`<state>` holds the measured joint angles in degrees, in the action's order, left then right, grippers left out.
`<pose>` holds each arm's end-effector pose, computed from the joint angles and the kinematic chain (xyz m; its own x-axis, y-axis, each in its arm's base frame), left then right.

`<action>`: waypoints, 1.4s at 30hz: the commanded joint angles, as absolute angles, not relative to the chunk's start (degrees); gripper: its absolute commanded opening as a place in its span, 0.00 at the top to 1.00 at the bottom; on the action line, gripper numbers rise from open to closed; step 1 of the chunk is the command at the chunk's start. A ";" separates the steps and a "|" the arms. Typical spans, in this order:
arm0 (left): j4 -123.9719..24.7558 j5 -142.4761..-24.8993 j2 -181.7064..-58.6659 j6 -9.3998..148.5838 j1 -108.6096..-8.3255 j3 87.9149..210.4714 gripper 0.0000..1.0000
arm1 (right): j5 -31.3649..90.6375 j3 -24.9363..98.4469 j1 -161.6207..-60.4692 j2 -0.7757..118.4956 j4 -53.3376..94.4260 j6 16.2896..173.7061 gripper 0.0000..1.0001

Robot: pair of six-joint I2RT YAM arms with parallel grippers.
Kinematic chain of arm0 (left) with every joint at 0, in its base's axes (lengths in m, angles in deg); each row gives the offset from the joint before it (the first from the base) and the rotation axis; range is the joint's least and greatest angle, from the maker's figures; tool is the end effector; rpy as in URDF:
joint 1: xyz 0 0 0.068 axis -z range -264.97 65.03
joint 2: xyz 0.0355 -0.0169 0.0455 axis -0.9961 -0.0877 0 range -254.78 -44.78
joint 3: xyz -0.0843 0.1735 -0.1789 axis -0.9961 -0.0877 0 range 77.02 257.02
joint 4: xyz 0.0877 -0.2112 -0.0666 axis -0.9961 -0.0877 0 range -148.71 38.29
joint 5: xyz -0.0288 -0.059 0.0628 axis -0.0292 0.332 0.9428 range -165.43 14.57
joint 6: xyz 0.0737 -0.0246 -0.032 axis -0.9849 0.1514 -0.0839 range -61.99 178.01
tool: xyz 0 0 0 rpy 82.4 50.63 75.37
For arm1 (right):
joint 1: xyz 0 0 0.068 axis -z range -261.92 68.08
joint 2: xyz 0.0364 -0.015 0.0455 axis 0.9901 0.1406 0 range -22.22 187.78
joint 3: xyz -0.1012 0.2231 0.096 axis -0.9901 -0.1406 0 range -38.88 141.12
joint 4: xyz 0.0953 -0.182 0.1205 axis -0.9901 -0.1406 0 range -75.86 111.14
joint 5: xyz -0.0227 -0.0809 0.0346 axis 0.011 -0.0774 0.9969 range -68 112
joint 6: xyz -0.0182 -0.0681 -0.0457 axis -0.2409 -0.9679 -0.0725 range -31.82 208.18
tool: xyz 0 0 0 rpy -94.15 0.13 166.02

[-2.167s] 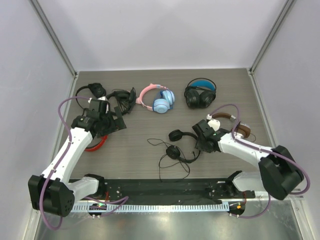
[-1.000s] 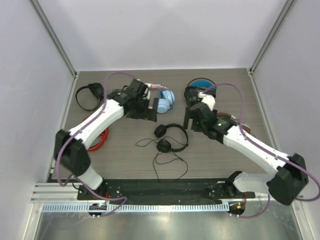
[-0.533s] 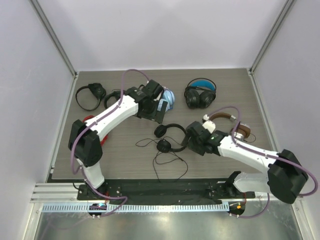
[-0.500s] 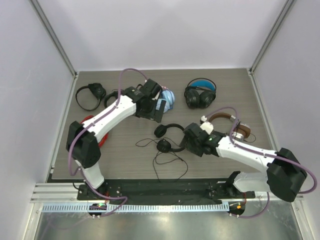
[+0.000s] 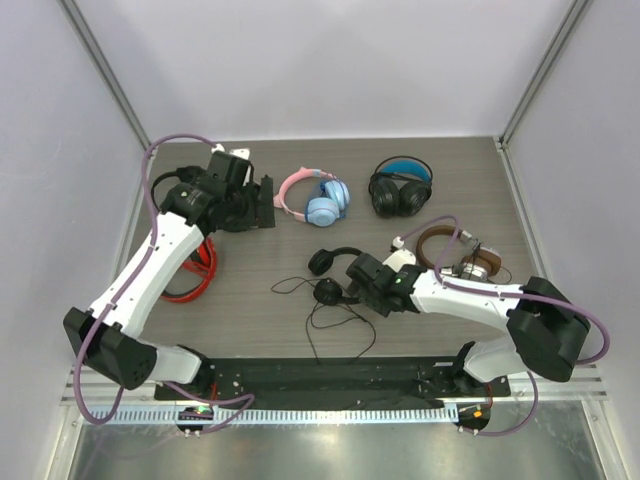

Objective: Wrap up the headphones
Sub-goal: Grab headphones with the right arm

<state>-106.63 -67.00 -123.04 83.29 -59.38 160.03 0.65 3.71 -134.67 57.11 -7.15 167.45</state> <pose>0.2541 -0.1096 0.3274 -0.7726 -0.0984 -0.6273 0.0140 0.9850 -0.1718 0.1698 0.1790 0.1503 -0.7392 0.5396 -0.4030 0.4184 0.8368 0.3531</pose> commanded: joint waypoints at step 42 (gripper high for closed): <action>-109.54 -66.29 -119.66 83.50 -59.13 157.36 0.00 | 8.03 56.13 -124.81 90.45 -37.49 83.78 0.56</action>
